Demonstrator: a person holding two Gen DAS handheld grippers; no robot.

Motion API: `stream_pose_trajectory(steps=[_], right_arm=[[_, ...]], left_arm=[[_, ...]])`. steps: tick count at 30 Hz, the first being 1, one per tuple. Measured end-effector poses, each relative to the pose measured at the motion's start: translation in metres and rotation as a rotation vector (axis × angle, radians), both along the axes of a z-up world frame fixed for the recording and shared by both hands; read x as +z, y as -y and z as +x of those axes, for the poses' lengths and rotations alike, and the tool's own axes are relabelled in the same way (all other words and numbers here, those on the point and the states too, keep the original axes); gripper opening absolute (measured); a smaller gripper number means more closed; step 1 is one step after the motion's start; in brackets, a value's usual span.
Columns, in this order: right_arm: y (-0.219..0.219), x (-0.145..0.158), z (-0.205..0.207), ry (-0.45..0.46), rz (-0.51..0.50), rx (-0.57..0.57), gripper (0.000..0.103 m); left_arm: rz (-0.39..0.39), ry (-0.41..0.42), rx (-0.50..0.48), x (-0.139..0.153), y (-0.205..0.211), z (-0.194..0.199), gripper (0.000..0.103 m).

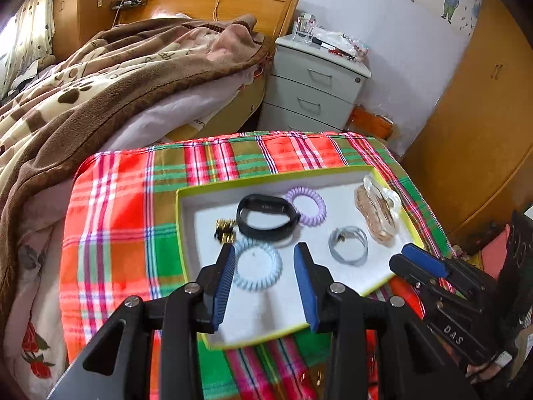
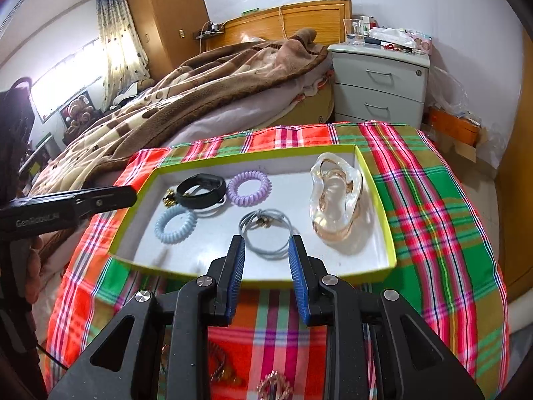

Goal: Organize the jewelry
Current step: 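Grasp the black cord hair tie with teal bead using the left tool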

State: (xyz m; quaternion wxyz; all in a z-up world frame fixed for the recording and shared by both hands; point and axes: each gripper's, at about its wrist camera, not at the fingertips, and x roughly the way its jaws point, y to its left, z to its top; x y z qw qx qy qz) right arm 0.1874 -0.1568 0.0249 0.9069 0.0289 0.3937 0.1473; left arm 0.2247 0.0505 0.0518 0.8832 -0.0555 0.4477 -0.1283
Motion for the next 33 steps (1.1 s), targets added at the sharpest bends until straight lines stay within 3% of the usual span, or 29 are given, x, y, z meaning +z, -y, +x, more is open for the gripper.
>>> stream_pose_trajectory(steps=[15, 17, 19, 33], right_arm=[[-0.002, -0.005, -0.053, 0.004, 0.013, 0.059, 0.029], [-0.002, -0.007, -0.059, 0.000, 0.014, 0.060, 0.036], [-0.002, -0.008, -0.065, -0.004, 0.021, 0.061, 0.040], [0.005, -0.014, -0.089, -0.017, 0.039, 0.039, 0.040]], left_arm=[[-0.019, -0.033, -0.042, -0.028, -0.008, -0.088, 0.041], [-0.019, -0.045, -0.057, -0.035, -0.005, -0.098, 0.043], [0.002, -0.050, -0.074, -0.040, 0.001, -0.104, 0.043], [0.066, -0.047, -0.163, -0.057, 0.026, -0.121, 0.044]])
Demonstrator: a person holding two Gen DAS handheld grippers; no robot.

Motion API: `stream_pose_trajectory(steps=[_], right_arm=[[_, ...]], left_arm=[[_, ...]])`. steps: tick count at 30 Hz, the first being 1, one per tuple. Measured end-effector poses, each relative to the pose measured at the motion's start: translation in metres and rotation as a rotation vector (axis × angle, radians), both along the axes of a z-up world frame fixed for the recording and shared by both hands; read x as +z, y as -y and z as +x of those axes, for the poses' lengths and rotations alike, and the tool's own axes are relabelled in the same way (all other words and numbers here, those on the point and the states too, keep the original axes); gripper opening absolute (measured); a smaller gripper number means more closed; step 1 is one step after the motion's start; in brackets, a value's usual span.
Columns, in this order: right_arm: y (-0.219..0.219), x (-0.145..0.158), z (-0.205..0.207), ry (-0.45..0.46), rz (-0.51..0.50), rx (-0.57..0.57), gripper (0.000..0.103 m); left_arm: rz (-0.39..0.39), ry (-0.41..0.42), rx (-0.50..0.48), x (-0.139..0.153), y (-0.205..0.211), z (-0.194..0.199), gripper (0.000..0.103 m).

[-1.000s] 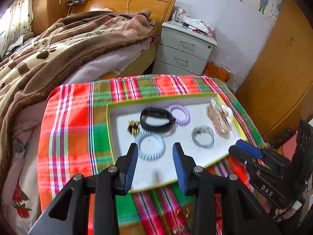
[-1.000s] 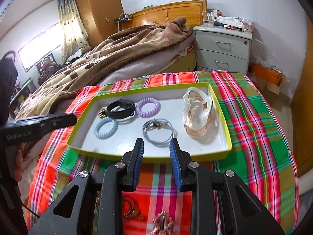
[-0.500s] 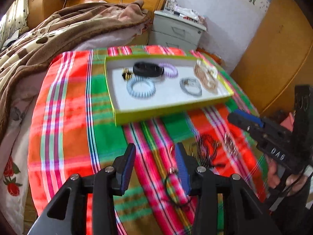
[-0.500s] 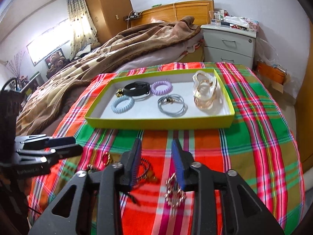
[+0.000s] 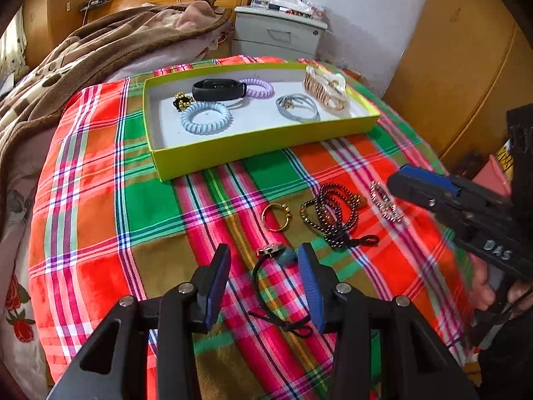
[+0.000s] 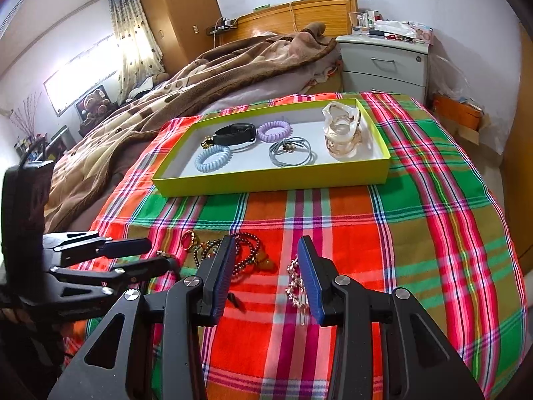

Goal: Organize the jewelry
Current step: 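Grasp the black cord hair tie with teal bead using the left tool, then grasp the gold ring with the right tool while the left tool holds the bead cord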

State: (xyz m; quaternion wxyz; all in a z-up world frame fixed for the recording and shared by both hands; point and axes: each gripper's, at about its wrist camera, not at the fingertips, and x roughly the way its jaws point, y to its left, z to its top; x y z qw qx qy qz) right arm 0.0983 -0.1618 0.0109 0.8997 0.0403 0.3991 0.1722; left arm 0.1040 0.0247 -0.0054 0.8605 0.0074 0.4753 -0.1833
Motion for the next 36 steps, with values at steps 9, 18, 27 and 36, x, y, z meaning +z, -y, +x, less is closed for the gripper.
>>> stream_pose_trajectory(steps=[9, 18, 27, 36], right_arm=[[-0.002, 0.002, -0.002, 0.006, -0.003, 0.001, 0.040], [-0.004, 0.001, -0.001, -0.001, -0.007, -0.007, 0.040], [-0.011, 0.001, 0.001, -0.003, -0.020, 0.002, 0.040], [-0.038, 0.003, 0.006, 0.006, -0.056, 0.063, 0.040]], left_arm=[[0.058, 0.016, -0.005, -0.008, 0.010, 0.002, 0.044], [0.069, 0.038, 0.020, -0.008, 0.005, 0.003, 0.024], [0.035, 0.028, 0.062, -0.008, -0.013, 0.000, 0.010], [-0.017, 0.051, 0.146, 0.002, -0.046, -0.010, 0.010]])
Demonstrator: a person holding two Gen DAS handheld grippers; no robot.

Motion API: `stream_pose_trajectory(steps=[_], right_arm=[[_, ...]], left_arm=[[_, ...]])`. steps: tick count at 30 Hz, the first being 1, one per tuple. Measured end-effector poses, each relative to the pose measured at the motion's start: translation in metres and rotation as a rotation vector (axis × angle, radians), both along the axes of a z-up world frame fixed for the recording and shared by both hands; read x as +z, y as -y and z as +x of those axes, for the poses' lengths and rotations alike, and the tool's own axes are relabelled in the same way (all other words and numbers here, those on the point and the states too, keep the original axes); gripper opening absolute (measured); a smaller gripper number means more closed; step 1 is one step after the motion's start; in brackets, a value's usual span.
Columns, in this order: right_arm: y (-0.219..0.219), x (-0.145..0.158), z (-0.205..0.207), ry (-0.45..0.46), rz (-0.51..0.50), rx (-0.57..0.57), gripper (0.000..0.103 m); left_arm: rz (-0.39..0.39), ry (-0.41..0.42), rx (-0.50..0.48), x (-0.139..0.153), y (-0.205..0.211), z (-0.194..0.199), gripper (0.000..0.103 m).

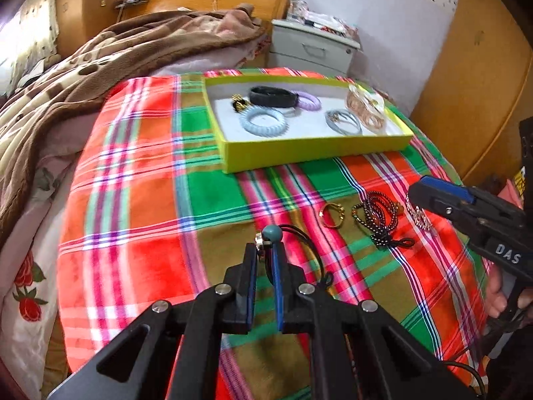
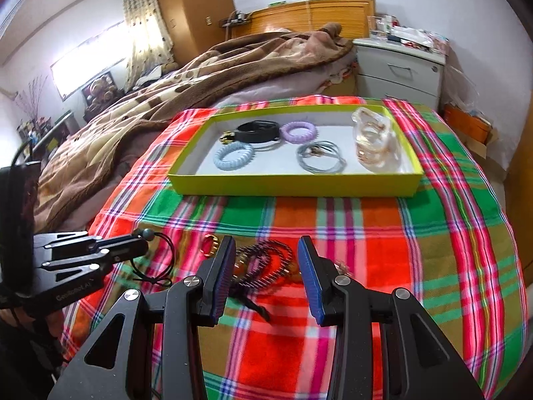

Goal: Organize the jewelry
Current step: 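Grasp the gold ring with the right tool while the left tool holds the bead cord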

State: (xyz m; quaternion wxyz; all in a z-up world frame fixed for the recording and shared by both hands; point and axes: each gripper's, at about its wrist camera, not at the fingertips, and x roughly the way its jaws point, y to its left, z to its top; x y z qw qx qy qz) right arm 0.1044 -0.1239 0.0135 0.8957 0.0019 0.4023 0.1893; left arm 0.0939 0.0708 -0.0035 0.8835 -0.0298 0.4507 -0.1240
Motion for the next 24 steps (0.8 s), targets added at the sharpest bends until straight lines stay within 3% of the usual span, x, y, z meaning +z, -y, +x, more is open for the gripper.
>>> stream_pose_trajectory(steps=[7, 16, 24], right_arm=[[-0.046, -0.012, 0.008, -0.006, -0.094, 0.164, 0.040], [-0.069, -0.032, 0.018, -0.058, -0.151, 0.231, 0.040], [-0.075, -0.038, 0.019, -0.046, -0.201, 0.232, 0.039]], left_arm=[[-0.017, 0.008, 0.055, 0.002, -0.023, -0.006, 0.010], [-0.026, 0.004, 0.075, -0.001, -0.032, -0.008, 0.010], [-0.027, -0.003, 0.080, -0.003, -0.035, -0.009, 0.010]])
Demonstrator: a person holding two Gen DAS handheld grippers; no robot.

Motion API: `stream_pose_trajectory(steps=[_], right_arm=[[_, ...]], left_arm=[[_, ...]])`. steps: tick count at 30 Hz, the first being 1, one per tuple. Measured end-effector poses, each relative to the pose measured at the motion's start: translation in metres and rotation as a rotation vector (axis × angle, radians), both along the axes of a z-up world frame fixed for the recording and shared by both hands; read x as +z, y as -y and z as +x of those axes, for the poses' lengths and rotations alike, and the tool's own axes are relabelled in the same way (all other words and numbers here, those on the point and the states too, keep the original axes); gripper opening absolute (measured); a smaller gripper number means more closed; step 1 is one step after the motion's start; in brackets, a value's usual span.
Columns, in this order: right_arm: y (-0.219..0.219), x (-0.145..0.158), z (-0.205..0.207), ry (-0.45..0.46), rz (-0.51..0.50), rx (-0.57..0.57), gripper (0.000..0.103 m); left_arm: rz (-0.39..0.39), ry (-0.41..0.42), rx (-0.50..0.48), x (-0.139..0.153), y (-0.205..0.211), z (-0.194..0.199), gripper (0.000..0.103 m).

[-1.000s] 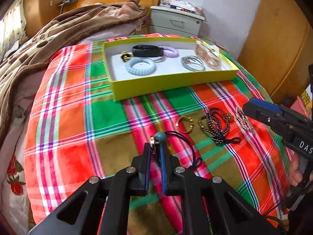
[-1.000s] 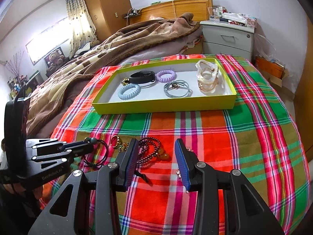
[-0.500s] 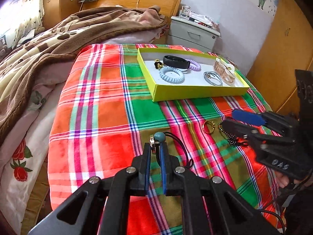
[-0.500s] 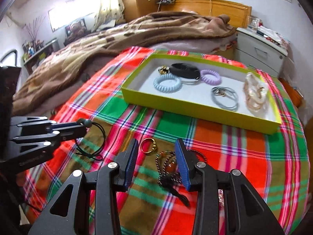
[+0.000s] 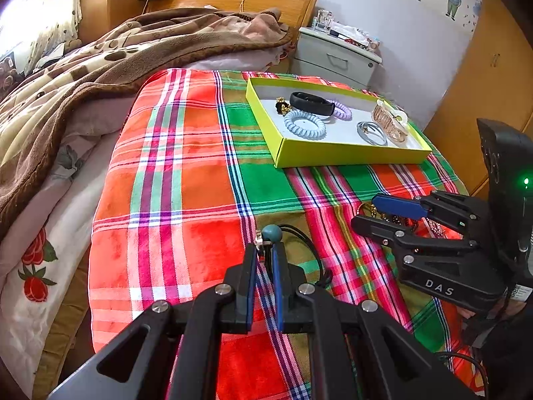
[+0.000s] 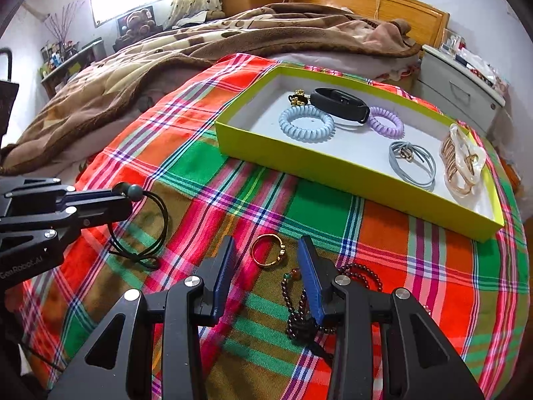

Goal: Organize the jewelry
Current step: 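Grasp the gold ring with the right tool while the left tool holds the bead cord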

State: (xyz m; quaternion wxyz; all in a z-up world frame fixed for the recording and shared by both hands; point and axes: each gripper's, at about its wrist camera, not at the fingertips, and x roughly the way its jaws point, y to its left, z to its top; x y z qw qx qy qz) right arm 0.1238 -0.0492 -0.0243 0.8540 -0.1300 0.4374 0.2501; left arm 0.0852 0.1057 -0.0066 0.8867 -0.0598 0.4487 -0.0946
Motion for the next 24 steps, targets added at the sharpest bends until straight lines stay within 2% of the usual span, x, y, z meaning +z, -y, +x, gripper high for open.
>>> stream_pose_trajectory(steps=[3, 4, 5, 24], right_arm=[[-0.002, 0.000, -0.003, 0.013, -0.012, 0.008, 0.031], [-0.002, 0.000, -0.003, 0.015, -0.014, 0.005, 0.024], [-0.002, 0.000, -0.003, 0.018, -0.016, 0.004, 0.023], [0.008, 0.009, -0.005, 0.021, 0.057, -0.034, 0.023]], left_arm=[[0.002, -0.001, -0.003, 0.000, 0.001, 0.000, 0.010], [0.002, 0.000, -0.003, 0.000, 0.002, 0.000, 0.010], [0.002, 0.000, -0.004, 0.000, 0.002, 0.000, 0.010], [0.033, 0.038, 0.005, 0.015, 0.007, -0.002, 0.010]])
